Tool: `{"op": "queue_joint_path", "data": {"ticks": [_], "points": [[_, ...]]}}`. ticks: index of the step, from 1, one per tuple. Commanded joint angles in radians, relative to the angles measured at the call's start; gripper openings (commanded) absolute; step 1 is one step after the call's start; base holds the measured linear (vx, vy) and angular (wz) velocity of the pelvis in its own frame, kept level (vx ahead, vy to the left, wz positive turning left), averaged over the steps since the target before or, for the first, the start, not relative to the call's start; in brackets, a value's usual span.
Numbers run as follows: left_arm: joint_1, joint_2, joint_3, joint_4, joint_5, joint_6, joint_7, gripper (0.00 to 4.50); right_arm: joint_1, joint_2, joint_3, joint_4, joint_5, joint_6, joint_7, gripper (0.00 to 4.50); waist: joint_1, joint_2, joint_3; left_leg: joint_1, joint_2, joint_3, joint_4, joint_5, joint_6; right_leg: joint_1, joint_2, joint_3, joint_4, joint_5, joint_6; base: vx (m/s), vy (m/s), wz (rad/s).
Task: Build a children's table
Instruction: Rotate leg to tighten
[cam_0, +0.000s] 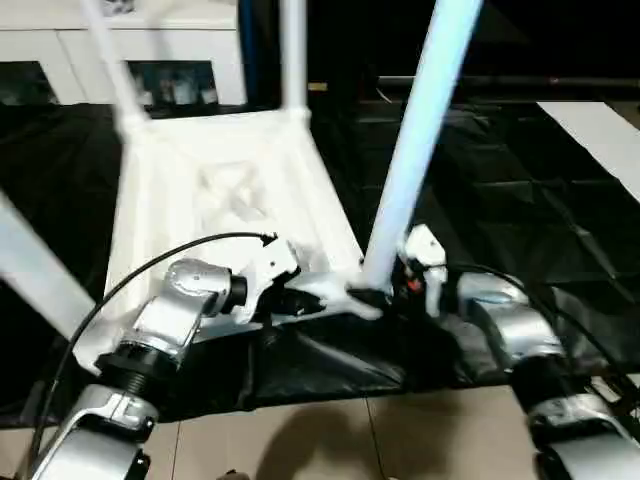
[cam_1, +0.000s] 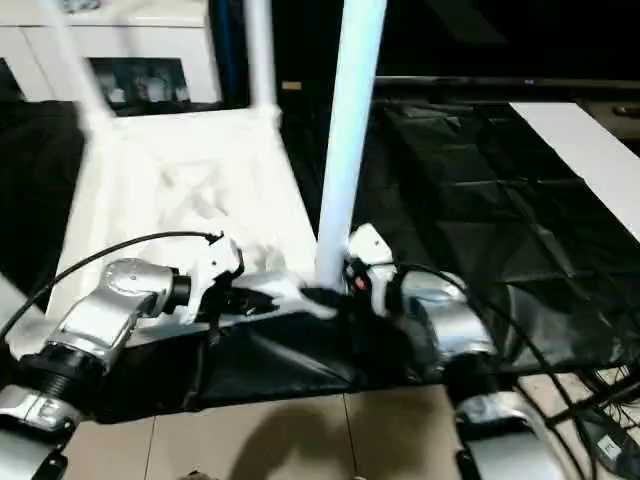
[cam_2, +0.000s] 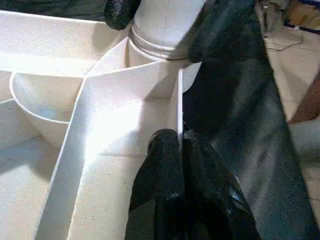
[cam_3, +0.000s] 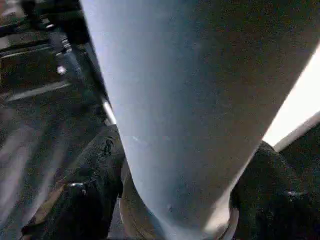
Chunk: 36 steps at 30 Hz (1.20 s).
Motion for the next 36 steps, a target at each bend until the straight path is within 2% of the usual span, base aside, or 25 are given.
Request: {"op": "queue_joint_path", "data": {"ticks": [1,5,6,10,15,18,19,20,21,22,23,25,27,29,31,33,36], "points": [[-0.029,-0.005,-0.010,-0.002,-0.022,-0.021,-0.023,0.00,0.026,-0.006,0.072,-0.025,0.011,0.020,0.108,2.83,0.001,0.002,-0.055,0.006,0.035,-0.002,-0.060,-0.185,0.070,0.057,-0.058,0.056,-0.068,-0.150,-0.237,0.000,0.000,0.00],[-0.033,0.006,-0.011,0.004,-0.029,-0.023,-0.042,0.00,0.038,-0.023,0.085,-0.059,0.031,0.042,0.161,2.65,0.008,0.001,-0.055,0.006,0.036,-0.002,-0.061,-0.183,0.061,0.056,-0.058,0.056,-0.067,-0.170,-0.224,0.000,0.000,0.00],[-0.035,0.011,-0.011,0.009,-0.034,-0.026,-0.056,0.00,0.044,-0.028,0.091,-0.076,0.041,0.053,0.186,2.47,0.009,0.000,-0.056,0.005,0.034,-0.002,-0.060,-0.179,0.060,0.057,-0.056,0.056,-0.067,-0.166,-0.221,0.000,0.000,0.00],[-0.038,0.017,-0.009,0.020,-0.040,-0.031,-0.080,0.00,0.062,-0.032,0.104,-0.111,0.050,0.074,0.219,2.40,0.009,0.002,-0.058,0.004,0.035,-0.003,-0.059,-0.166,0.063,0.056,-0.056,0.055,-0.064,-0.139,-0.225,0.000,0.000,0.00],[-0.042,0.001,0.003,0.031,-0.041,-0.033,-0.054,0.00,0.078,-0.015,0.110,-0.120,0.049,0.084,0.198,2.38,0.009,0.002,-0.057,0.004,0.034,-0.003,-0.060,-0.178,0.053,0.056,-0.057,0.055,-0.067,-0.167,-0.221,0.000,0.000,0.00],[-0.053,-0.039,0.031,0.038,-0.042,-0.013,0.044,0.00,0.069,0.028,0.084,-0.083,0.033,0.091,0.077,2.38,0.008,0.001,-0.057,0.005,0.034,-0.004,-0.060,-0.173,0.052,0.056,-0.057,0.055,-0.067,-0.161,-0.221,0.000,0.000,0.00],[-0.057,-0.057,0.038,0.040,-0.040,-0.005,0.086,0.00,0.058,0.056,0.067,-0.054,0.014,0.095,-0.016,2.38,0.001,0.003,-0.050,0.006,0.033,-0.004,-0.064,-0.210,0.035,0.051,-0.058,0.055,-0.074,-0.218,-0.213,0.000,0.000,0.00],[-0.058,-0.059,0.039,0.040,-0.039,-0.004,0.091,0.00,0.056,0.059,0.065,-0.051,0.011,0.095,-0.027,2.37,-0.001,0.001,-0.049,0.006,0.030,-0.005,-0.065,-0.231,0.026,0.052,-0.059,0.054,-0.080,-0.265,-0.201,0.000,0.000,0.00],[-0.064,-0.077,0.043,0.046,-0.030,0.004,0.134,0.00,0.044,0.089,0.044,-0.023,0.004,0.113,-0.106,2.37,-0.003,-0.002,-0.051,0.011,0.030,-0.008,-0.065,-0.252,0.014,0.051,-0.063,0.054,-0.087,-0.339,-0.177,0.000,0.000,0.00],[-0.068,-0.095,0.046,0.048,-0.021,0.011,0.171,0.00,0.031,0.116,0.026,0.006,-0.005,0.124,-0.183,2.37,-0.007,0.001,-0.049,0.007,0.030,-0.012,-0.068,-0.261,0.005,0.052,-0.063,0.053,-0.089,-0.378,-0.159,0.000,0.000,0.00],[-0.071,-0.112,0.048,0.049,-0.011,0.019,0.209,0.00,0.018,0.142,0.010,0.033,-0.011,0.126,-0.252,2.36,-0.013,0.001,-0.047,0.004,0.031,-0.014,-0.071,-0.266,-0.002,0.051,-0.062,0.053,-0.089,-0.391,-0.152,0.000,0.000,0.00],[-0.077,-0.166,0.055,0.046,0.011,0.055,0.316,0.00,-0.017,0.205,-0.019,0.103,-0.032,0.117,-0.426,2.30,-0.030,0.002,-0.048,0.006,0.028,-0.017,-0.070,-0.288,-0.017,0.048,-0.062,0.051,-0.095,-0.428,-0.136,0.000,0.000,0.00],[-0.078,-0.181,0.058,0.045,0.015,0.064,0.346,0.00,-0.027,0.219,-0.022,0.121,-0.044,0.107,-0.478,2.29,-0.038,0.000,-0.048,0.004,0.025,-0.017,-0.069,-0.295,-0.009,0.049,-0.060,0.049,-0.099,-0.440,-0.127,0.000,0.000,0.00],[-0.079,-0.211,0.055,0.038,0.029,0.081,0.394,0.00,-0.041,0.252,-0.022,0.140,-0.052,0.098,-0.525,2.28,-0.043,0.000,-0.047,0.007,0.024,-0.015,-0.067,-0.296,-0.001,0.042,-0.059,0.051,-0.102,-0.438,-0.130,0.000,0.000,0.00],[-0.081,-0.248,0.058,0.035,0.034,0.099,0.453,0.00,-0.060,0.291,-0.036,0.163,-0.055,0.107,-0.591,2.28,-0.045,-0.002,-0.050,0.002,0.025,-0.014,-0.067,-0.275,0.011,0.045,-0.057,0.052,-0.099,-0.400,-0.136,0.000,0.000,0.00],[-0.077,-0.269,0.049,0.027,0.032,0.103,0.459,0.00,-0.069,0.318,-0.044,0.171,-0.049,0.093,-0.601,2.28,-0.045,-0.001,-0.052,0.003,0.025,-0.013,-0.065,-0.267,0.018,0.046,-0.056,0.052,-0.095,-0.364,-0.147,0.000,0.000,0.00],[-0.070,-0.268,0.036,0.017,0.028,0.094,0.426,0.00,-0.070,0.327,-0.060,0.161,-0.025,0.082,-0.564,2.73,-0.044,-0.001,-0.053,0.000,0.025,-0.010,-0.064,-0.247,0.034,0.049,-0.055,0.053,-0.090,-0.305,-0.165,0.000,0.000,0.00]]}}
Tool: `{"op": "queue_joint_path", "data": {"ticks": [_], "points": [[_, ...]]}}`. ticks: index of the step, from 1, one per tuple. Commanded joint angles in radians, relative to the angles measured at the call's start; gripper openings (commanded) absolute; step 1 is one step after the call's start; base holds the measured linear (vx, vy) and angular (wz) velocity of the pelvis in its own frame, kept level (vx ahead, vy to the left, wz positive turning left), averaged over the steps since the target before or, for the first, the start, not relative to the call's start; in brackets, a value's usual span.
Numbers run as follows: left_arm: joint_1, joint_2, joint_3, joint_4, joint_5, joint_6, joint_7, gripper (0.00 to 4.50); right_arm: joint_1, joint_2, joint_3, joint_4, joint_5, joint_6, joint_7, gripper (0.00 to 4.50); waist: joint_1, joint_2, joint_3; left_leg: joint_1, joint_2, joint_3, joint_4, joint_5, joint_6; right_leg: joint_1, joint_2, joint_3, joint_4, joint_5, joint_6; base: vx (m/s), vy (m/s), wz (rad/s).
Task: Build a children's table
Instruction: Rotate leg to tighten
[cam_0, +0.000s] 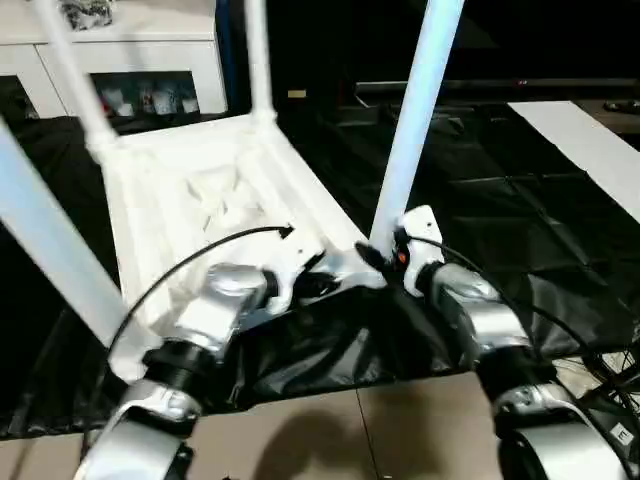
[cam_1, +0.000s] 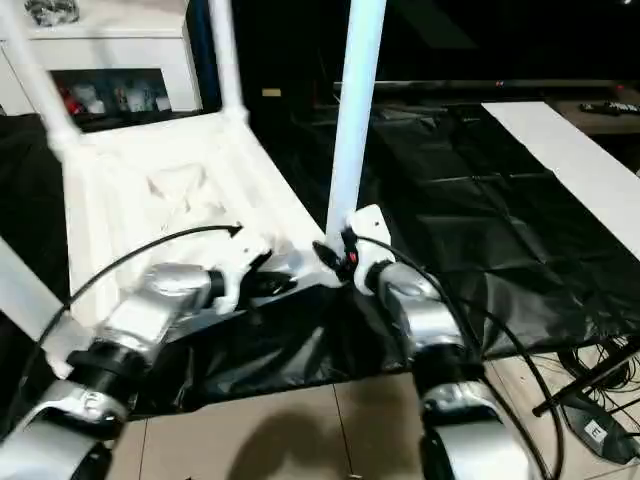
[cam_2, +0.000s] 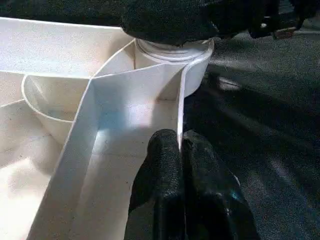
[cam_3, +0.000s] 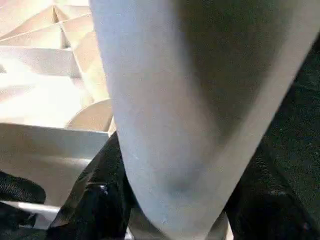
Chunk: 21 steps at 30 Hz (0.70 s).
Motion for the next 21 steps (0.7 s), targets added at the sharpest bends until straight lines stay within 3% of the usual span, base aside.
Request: {"op": "queue_joint_path", "data": {"ticks": [1,6,11,15,18,21], "points": [[-0.025,-0.069,-0.023,-0.045,-0.036,-0.028,0.006,0.00,0.018,0.107,0.081,0.034,0.032,0.031,0.107,2.76,0.005,-0.001,-0.052,-0.006,0.024,-0.009,-0.067,-0.246,0.044,0.047,-0.056,0.053,-0.092,-0.297,-0.176,0.000,0.000,0.00],[-0.012,-0.022,-0.039,-0.055,-0.050,-0.061,-0.081,0.00,0.037,0.040,0.126,0.002,0.004,-0.030,0.195,3.11,0.007,0.003,-0.052,-0.005,0.024,-0.008,-0.066,-0.246,0.047,0.048,-0.056,0.052,-0.093,-0.286,-0.181,0.000,0.000,0.00],[0.007,0.047,-0.059,-0.071,-0.076,-0.106,-0.234,0.00,0.101,-0.064,0.180,-0.095,0.026,-0.057,0.440,3.11,0.011,0.002,-0.055,-0.008,0.026,-0.006,-0.063,-0.193,0.085,0.053,-0.054,0.054,-0.081,-0.188,-0.210,0.000,0.000,0.00],[0.004,0.105,-0.059,-0.060,-0.095,-0.124,-0.350,0.00,0.135,-0.152,0.201,-0.168,0.068,-0.040,0.621,3.11,0.018,0.006,-0.054,-0.004,0.027,-0.006,-0.062,-0.202,0.093,0.054,-0.053,0.054,-0.080,-0.183,-0.226,0.000,0.000,0.00],[0.002,0.111,-0.056,-0.055,-0.097,-0.124,-0.362,0.00,0.137,-0.161,0.203,-0.175,0.072,-0.037,0.642,3.11,0.024,0.007,-0.053,0.000,0.030,-0.004,-0.064,-0.213,0.085,0.050,-0.053,0.054,-0.081,-0.189,-0.235,0.000,0.000,0.00],[-0.010,0.148,-0.049,-0.024,-0.104,-0.132,-0.426,0.00,0.155,-0.227,0.239,-0.226,0.091,0.026,0.799,2.97,0.039,0.011,-0.053,0.006,0.034,-0.001,-0.063,-0.218,0.082,0.049,-0.050,0.055,-0.076,-0.164,-0.248,0.000,0.000,0.00]]}}
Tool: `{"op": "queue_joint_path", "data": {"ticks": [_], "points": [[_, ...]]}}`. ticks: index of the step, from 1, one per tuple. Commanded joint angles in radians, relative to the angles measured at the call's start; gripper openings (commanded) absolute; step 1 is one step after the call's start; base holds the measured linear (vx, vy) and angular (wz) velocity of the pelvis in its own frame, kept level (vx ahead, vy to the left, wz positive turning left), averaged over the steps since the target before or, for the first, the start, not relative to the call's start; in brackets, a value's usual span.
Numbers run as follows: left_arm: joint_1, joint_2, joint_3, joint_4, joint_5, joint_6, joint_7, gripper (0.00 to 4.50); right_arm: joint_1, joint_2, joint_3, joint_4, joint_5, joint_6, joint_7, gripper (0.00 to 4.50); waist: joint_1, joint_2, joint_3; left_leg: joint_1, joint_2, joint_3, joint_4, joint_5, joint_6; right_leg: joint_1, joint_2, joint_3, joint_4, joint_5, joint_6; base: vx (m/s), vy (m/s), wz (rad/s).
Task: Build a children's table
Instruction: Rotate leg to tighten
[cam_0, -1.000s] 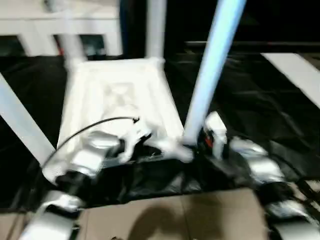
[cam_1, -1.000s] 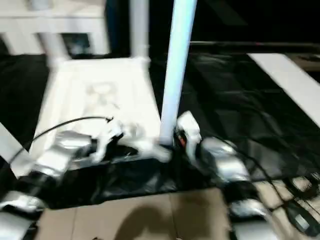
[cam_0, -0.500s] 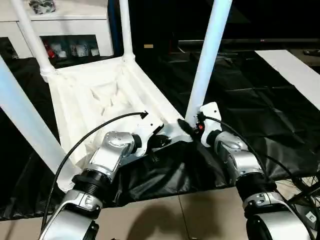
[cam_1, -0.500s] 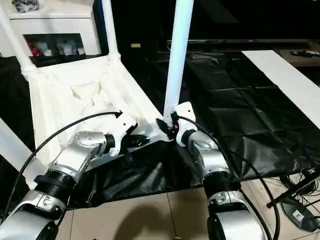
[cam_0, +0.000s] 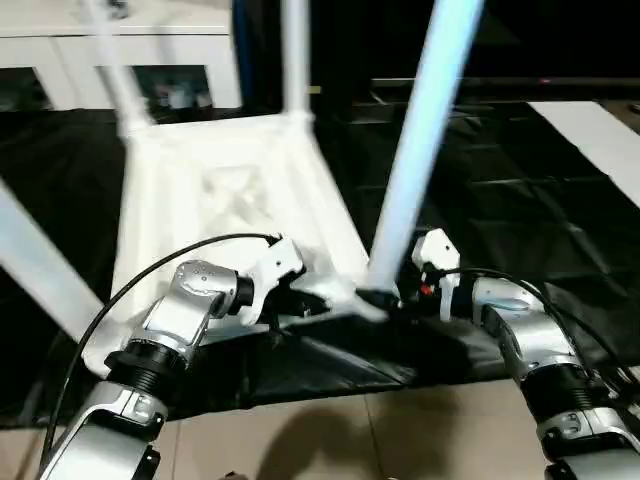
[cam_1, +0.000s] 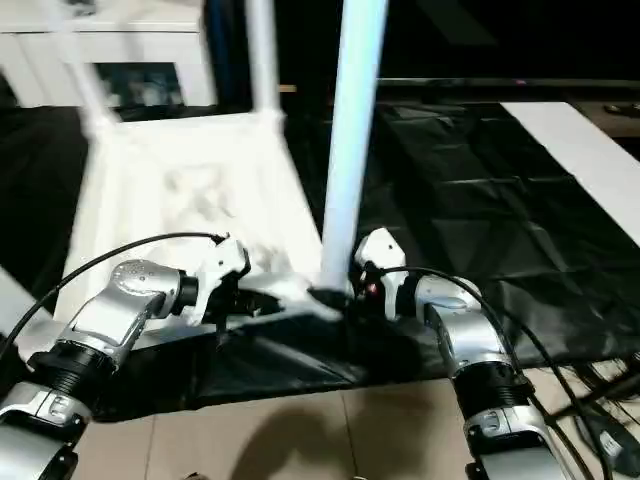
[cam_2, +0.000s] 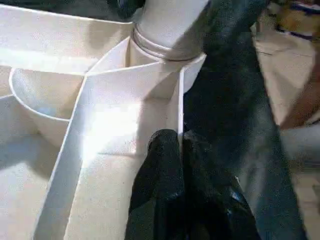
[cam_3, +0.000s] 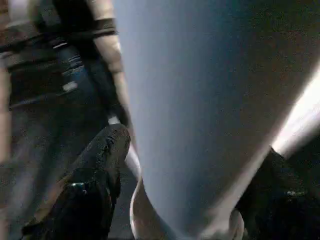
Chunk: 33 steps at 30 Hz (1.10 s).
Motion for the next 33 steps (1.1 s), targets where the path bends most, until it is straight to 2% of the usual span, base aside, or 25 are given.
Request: {"op": "queue_joint_path", "data": {"ticks": [1,5,8,12,16,20,21,23,24,25,26,27,29,30,31,33], "points": [[-0.038,-0.015,0.004,0.000,-0.038,-0.028,-0.006,0.00,0.035,0.010,0.097,-0.021,0.005,0.038,0.118,2.78,0.004,0.004,-0.057,0.002,0.033,-0.003,-0.058,-0.206,0.081,0.055,-0.053,0.054,-0.072,-0.156,-0.244,0.000,0.000,0.00],[-0.043,-0.005,0.007,0.020,-0.039,-0.035,-0.014,0.00,0.037,0.003,0.117,-0.021,-0.005,0.043,0.139,2.55,0.013,0.000,-0.056,0.002,0.031,-0.003,-0.059,-0.202,0.067,0.055,-0.057,0.055,-0.075,-0.185,-0.229,0.000,0.000,0.00],[-0.042,-0.002,0.009,0.024,-0.040,-0.037,-0.015,0.00,0.040,0.003,0.128,-0.025,-0.007,0.052,0.151,2.32,0.014,-0.003,-0.056,0.001,0.030,-0.004,-0.059,-0.202,0.061,0.055,-0.057,0.055,-0.077,-0.207,-0.218,0.000,0.000,0.00],[-0.040,0.001,0.012,0.028,-0.035,-0.043,-0.017,0.00,0.048,0.001,0.141,-0.046,-0.001,0.069,0.173,2.07,0.015,-0.004,-0.056,0.000,0.029,-0.004,-0.059,-0.195,0.063,0.055,-0.057,0.054,-0.077,-0.217,-0.207,0.000,0.000,0.00],[-0.038,0.002,0.018,0.035,-0.029,-0.050,-0.004,0.00,0.057,-0.001,0.151,-0.059,-0.001,0.079,0.188,2.04,0.017,-0.003,-0.055,0.001,0.030,-0.004,-0.060,-0.201,0.061,0.053,-0.057,0.054,-0.080,-0.235,-0.199,0.000,0.000,0.00],[-0.044,-0.035,0.053,0.044,-0.016,-0.039,0.117,0.00,0.073,0.020,0.141,-0.057,-0.004,0.076,0.143,2.03,0.019,-0.004,-0.055,0.002,0.029,-0.004,-0.059,-0.202,0.063,0.053,-0.057,0.054,-0.080,-0.234,-0.199,0.000,0.000,0.00],[-0.043,-0.054,0.062,0.035,-0.010,-0.023,0.168,0.00,0.072,0.046,0.120,-0.039,-0.006,0.069,0.082,2.03,0.020,-0.003,-0.055,0.002,0.028,-0.004,-0.059,-0.204,0.063,0.053,-0.058,0.054,-0.081,-0.245,-0.196,0.000,0.000,0.00],[-0.037,-0.090,0.073,0.014,0.006,0.005,0.257,0.00,0.052,0.107,0.069,0.025,-0.028,0.068,-0.093,2.02,0.016,0.000,-0.051,0.005,0.028,-0.006,-0.063,-0.241,0.042,0.047,-0.061,0.054,-0.091,-0.329,-0.179,0.000,0.000,0.00],[-0.033,-0.112,0.075,0.001,0.015,0.025,0.302,0.00,0.036,0.141,0.041,0.068,-0.040,0.068,-0.196,2.02,0.008,-0.001,-0.047,0.003,0.026,-0.009,-0.067,-0.264,0.026,0.048,-0.062,0.051,-0.097,-0.398,-0.157,0.000,0.000,0.00],[-0.032,-0.124,0.075,-0.006,0.019,0.034,0.324,0.00,0.027,0.158,0.028,0.089,-0.046,0.070,-0.249,1.99,0.004,0.000,-0.047,0.007,0.025,-0.012,-0.067,-0.285,0.012,0.045,-0.062,0.050,-0.103,-0.451,-0.138,0.000,0.000,0.00],[-0.032,-0.131,0.075,-0.009,0.021,0.039,0.333,0.00,0.022,0.167,0.021,0.099,-0.049,0.071,-0.276,1.98,-0.005,-0.001,-0.046,0.003,0.024,-0.016,-0.069,-0.300,0.005,0.048,-0.063,0.046,-0.106,-0.488,-0.120,0.000,0.000,0.00],[-0.031,-0.146,0.074,-0.017,0.025,0.051,0.353,0.00,0.010,0.187,0.008,0.122,-0.054,0.072,-0.334,1.97,-0.007,0.005,-0.046,0.002,0.024,-0.019,-0.071,-0.305,0.001,0.048,-0.063,0.045,-0.107,-0.497,-0.114,0.000,0.000,0.00],[-0.034,-0.174,0.075,-0.027,0.032,0.066,0.393,0.00,-0.013,0.224,-0.012,0.160,-0.063,0.081,-0.439,1.96,-0.020,0.000,-0.047,0.003,0.021,-0.019,-0.069,-0.326,0.006,0.044,-0.060,0.044,-0.113,-0.510,-0.102,0.000,0.000,0.00],[-0.036,-0.196,0.069,-0.032,0.037,0.069,0.412,0.00,-0.038,0.253,-0.023,0.193,-0.075,0.082,-0.524,1.96,-0.027,0.003,-0.047,0.002,0.021,-0.019,-0.069,-0.326,0.003,0.041,-0.060,0.046,-0.114,-0.502,-0.104,0.000,0.000,0.00],[-0.038,-0.211,0.064,-0.033,0.042,0.067,0.425,0.00,-0.056,0.273,-0.027,0.213,-0.084,0.083,-0.577,1.96,-0.034,0.003,-0.048,-0.001,0.019,-0.023,-0.069,-0.331,0.002,0.044,-0.059,0.042,-0.112,-0.500,-0.106,0.000,0.000,0.00],[-0.039,-0.215,0.062,-0.033,0.043,0.065,0.428,0.00,-0.062,0.280,-0.028,0.219,-0.086,0.082,-0.590,1.96,-0.038,0.003,-0.050,-0.003,0.018,-0.021,-0.068,-0.320,0.012,0.044,-0.058,0.044,-0.112,-0.471,-0.108,0.000,0.000,0.00]]}}
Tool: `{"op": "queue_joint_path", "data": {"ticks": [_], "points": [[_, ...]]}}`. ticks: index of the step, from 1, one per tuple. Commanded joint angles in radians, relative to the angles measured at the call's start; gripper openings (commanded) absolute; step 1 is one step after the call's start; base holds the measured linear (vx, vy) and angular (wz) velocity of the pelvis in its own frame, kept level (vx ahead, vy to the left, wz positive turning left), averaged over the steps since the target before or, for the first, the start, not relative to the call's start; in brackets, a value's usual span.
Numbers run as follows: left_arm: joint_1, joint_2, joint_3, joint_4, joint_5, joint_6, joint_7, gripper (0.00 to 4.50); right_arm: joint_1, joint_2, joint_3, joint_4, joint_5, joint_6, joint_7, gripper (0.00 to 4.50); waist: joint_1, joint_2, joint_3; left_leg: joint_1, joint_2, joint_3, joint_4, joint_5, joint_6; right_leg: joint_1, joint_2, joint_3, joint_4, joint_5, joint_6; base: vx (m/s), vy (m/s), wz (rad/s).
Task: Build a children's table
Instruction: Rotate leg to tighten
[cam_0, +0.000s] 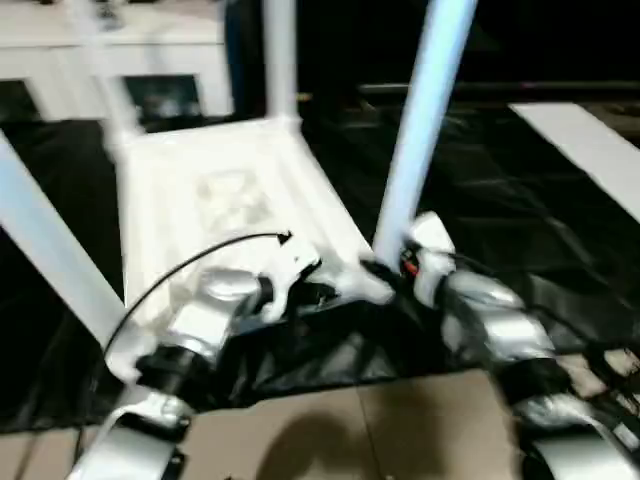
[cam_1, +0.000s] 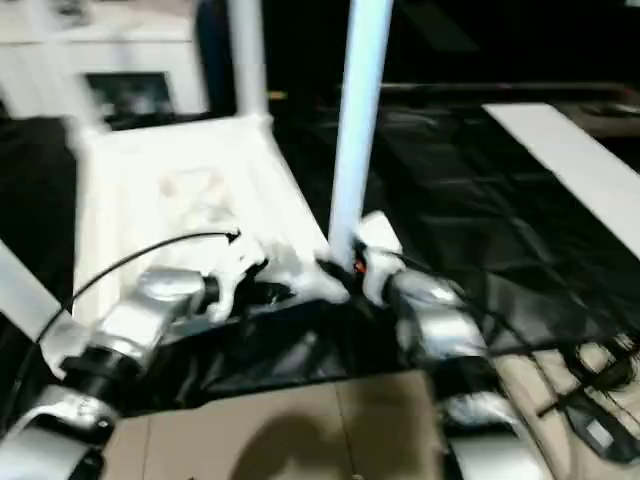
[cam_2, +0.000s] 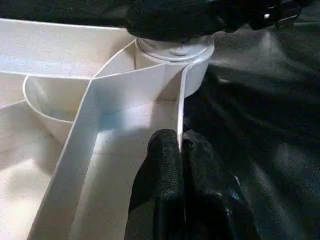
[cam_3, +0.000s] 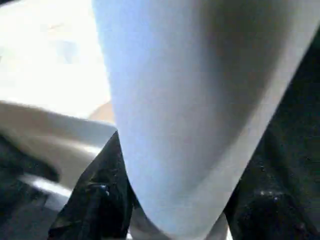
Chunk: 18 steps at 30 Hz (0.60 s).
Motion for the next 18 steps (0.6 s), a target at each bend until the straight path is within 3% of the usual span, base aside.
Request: {"op": "queue_joint_path", "data": {"ticks": [1,2,6,8,12,14,17,18], "points": [[-0.042,-0.070,-0.004,-0.037,-0.026,-0.021,0.059,0.00,0.003,0.102,0.073,0.083,-0.010,0.034,-0.010,1.96,0.002,-0.002,-0.045,-0.004,0.021,-0.015,-0.072,-0.325,0.019,0.037,-0.056,0.046,-0.110,-0.455,-0.122,0.000,0.000,0.00],[-0.045,-0.064,-0.010,-0.030,-0.019,-0.033,0.059,0.00,-0.003,0.107,0.065,0.086,-0.006,0.029,-0.008,2.51,0.003,-0.001,-0.046,-0.004,0.021,-0.014,-0.072,-0.324,0.021,0.038,-0.057,0.046,-0.108,-0.448,-0.126,0.000,0.000,0.00],[-0.048,-0.053,-0.014,-0.024,-0.008,-0.046,0.065,0.00,-0.010,0.115,0.045,0.093,-0.001,0.023,-0.004,2.73,0.004,0.002,-0.047,-0.006,0.024,-0.012,-0.072,-0.304,0.032,0.040,-0.056,0.051,-0.100,-0.370,-0.155,0.000,0.000,0.00],[-0.046,-0.037,-0.018,-0.025,-0.003,-0.057,0.061,0.00,-0.008,0.110,0.035,0.091,0.010,0.021,0.007,3.09,0.004,0.003,-0.048,-0.004,0.025,-0.010,-0.072,-0.295,0.034,0.040,-0.054,0.052,-0.097,-0.334,-0.169,0.000,0.000,0.00],[-0.040,-0.015,-0.020,-0.021,0.006,-0.081,0.050,0.00,0.013,0.068,0.058,0.055,-0.011,-0.023,0.024,3.32,0.009,0.004,-0.047,-0.004,0.025,-0.009,-0.072,-0.291,0.037,0.041,-0.056,0.052,-0.098,-0.332,-0.174,0.000,0.000,0.00],[-0.028,0.003,-0.021,-0.022,0.008,-0.107,0.033,0.00,0.055,0.010,0.057,-0.031,0.008,-0.031,0.087,3.32,0.011,0.003,-0.047,-0.005,0.025,-0.009,-0.073,-0.293,0.038,0.043,-0.055,0.052,-0.098,-0.332,-0.169,0.000,0.000,0.00],[-0.016,0.014,-0.019,-0.033,0.004,-0.129,0.024,0.00,0.104,-0.058,0.046,-0.127,0.034,-0.032,0.164,3.32,0.023,-0.002,-0.051,0.001,0.027,-0.004,-0.067,-0.260,0.059,0.044,-0.053,0.057,-0.092,-0.259,-0.175,0.000,0.000,0.00],[-0.007,0.011,-0.001,-0.050,-0.018,-0.125,0.021,0.00,0.140,-0.110,0.025,-0.189,0.055,-0.033,0.213,3.32,0.025,-0.004,-0.052,-0.007,0.026,-0.004,-0.066,-0.230,0.069,0.051,-0.053,0.056,-0.085,-0.217,-0.184,0.000,0.000,0.00]]}}
